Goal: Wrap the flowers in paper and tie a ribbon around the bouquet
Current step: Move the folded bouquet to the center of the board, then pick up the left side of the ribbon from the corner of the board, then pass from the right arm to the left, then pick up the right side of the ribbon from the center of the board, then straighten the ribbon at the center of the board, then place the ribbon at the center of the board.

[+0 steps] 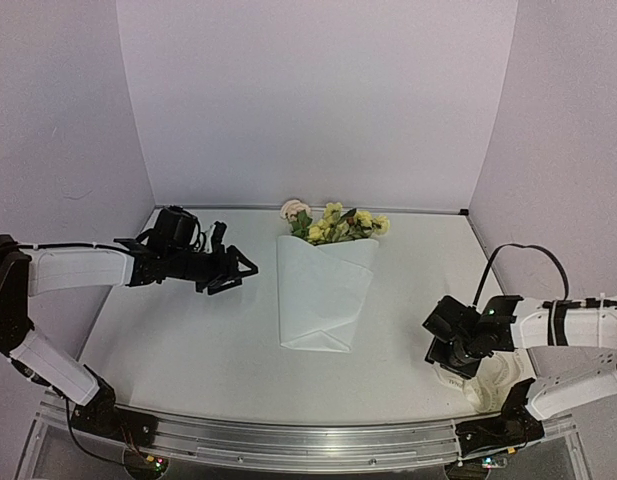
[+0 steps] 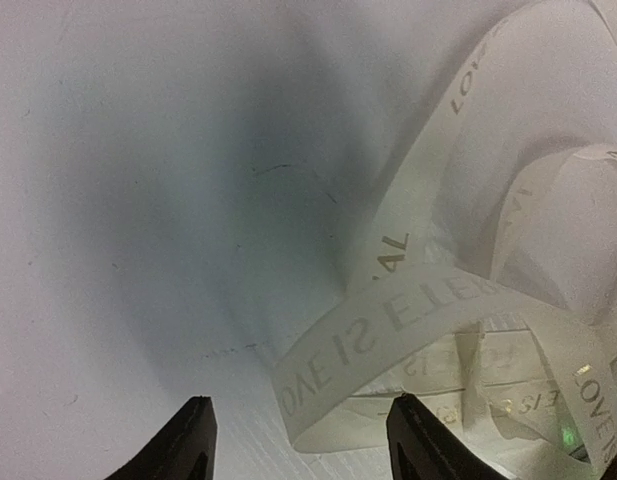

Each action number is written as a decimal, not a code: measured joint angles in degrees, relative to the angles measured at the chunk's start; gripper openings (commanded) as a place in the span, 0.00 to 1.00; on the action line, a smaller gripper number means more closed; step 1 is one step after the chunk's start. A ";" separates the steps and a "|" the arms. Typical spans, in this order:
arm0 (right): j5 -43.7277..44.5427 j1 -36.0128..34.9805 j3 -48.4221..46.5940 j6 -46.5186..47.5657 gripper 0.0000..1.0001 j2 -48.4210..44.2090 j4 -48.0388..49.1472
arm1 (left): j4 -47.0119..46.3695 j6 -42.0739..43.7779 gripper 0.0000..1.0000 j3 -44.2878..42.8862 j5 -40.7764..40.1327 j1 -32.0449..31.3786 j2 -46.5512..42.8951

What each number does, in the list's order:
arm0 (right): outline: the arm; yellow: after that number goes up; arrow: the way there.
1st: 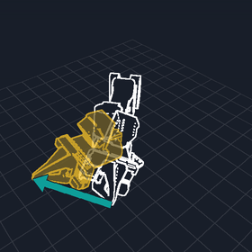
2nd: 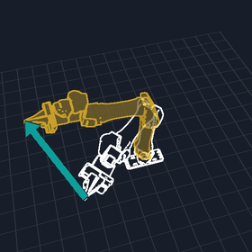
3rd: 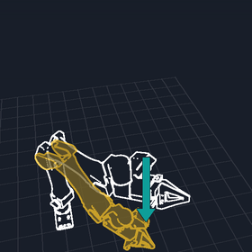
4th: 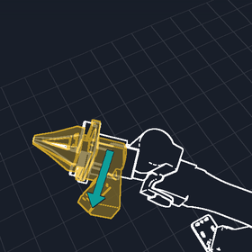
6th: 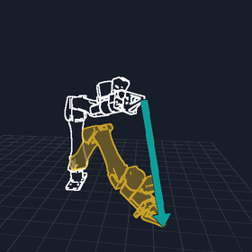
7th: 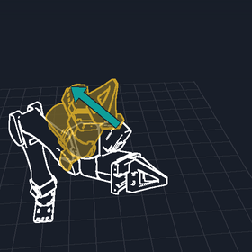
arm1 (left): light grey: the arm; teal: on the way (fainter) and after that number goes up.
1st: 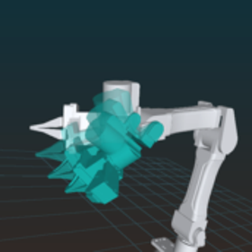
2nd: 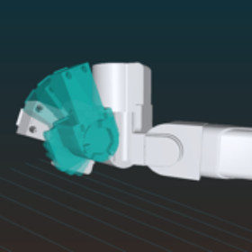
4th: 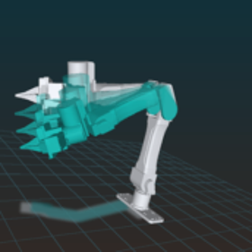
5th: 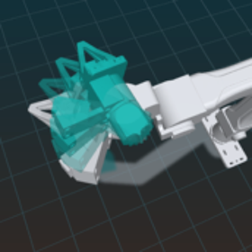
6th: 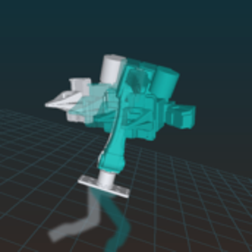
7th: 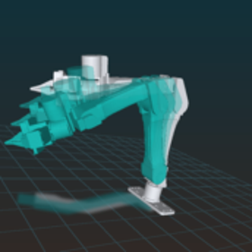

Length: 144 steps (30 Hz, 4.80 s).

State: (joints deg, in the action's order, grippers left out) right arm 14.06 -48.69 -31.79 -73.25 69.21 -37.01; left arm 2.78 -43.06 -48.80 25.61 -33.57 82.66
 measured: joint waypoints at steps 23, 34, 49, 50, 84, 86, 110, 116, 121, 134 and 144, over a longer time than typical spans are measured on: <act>-15.94 -0.75 -18.26 0.79 0.00 2.02 17.27 | -23.02 10.79 0.65 5.16 -4.24 -19.12 -0.83; -27.30 -4.23 -26.19 -6.16 0.00 14.68 30.54 | -24.47 18.01 0.67 -1.82 -3.23 -21.82 6.16; -29.23 -5.38 -29.42 -8.67 0.44 16.59 34.78 | -25.09 17.14 0.00 -2.62 -8.98 -24.26 10.28; -29.07 -5.36 -29.44 -8.77 0.53 16.62 34.87 | -24.86 16.34 0.00 -2.28 -10.67 -24.34 9.97; -3.15 12.60 3.47 -1.57 0.82 1.86 10.41 | 32.09 -18.46 0.00 11.76 -74.33 -23.97 -29.05; -3.20 12.74 2.75 -2.28 0.81 3.31 12.43 | 32.40 -18.64 0.00 11.76 -74.41 -23.97 -29.10; -3.12 15.18 -1.97 -7.82 0.00 13.98 21.38 | 36.46 -19.83 0.00 11.63 -80.75 -23.97 -33.52; 0.98 16.74 -4.65 -1.99 0.00 2.87 10.84 | 37.88 -14.53 0.00 6.76 -87.85 -23.85 -36.34; 3.68 17.18 -9.83 3.38 0.00 -4.53 5.23 | 39.08 -11.58 0.00 5.01 -92.59 -23.34 -42.36; -2.76 13.46 -2.22 4.17 0.00 4.89 5.58 | 51.51 -38.96 0.05 16.21 -80.79 -22.67 -41.65; -2.34 11.41 -2.23 2.50 0.08 8.01 7.14 | 41.16 -43.78 0.00 28.30 -63.76 -7.88 -38.00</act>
State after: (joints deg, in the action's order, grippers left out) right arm 11.71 -37.28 -34.02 -70.75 77.22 -29.87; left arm 43.94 -86.84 -20.49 -38.14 -41.44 44.66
